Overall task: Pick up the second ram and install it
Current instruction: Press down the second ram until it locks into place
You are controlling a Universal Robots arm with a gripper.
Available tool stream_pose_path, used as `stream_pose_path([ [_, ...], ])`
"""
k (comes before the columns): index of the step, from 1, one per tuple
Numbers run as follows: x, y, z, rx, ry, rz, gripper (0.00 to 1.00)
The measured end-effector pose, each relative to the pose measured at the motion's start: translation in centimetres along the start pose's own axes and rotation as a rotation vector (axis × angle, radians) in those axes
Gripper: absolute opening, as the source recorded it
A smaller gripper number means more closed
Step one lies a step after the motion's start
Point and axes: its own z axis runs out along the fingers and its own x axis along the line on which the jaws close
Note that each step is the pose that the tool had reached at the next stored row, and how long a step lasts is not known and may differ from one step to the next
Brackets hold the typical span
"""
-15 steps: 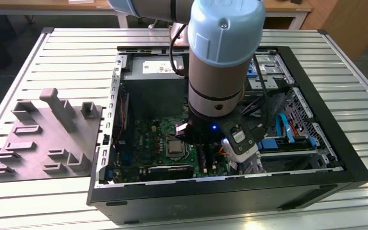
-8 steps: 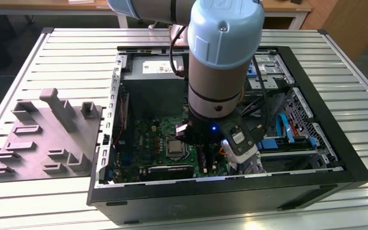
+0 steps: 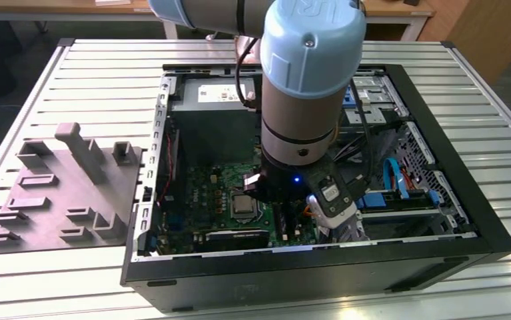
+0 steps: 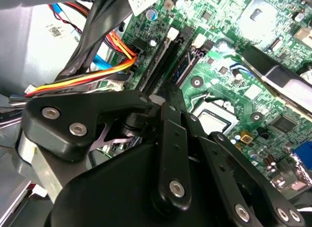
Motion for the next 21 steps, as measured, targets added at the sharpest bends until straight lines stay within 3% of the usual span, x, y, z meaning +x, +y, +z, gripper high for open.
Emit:
stream_pose_path([
  [21, 0.03, -0.18, 0.43, -0.0039, 0.0003, 0.0, 0.1],
])
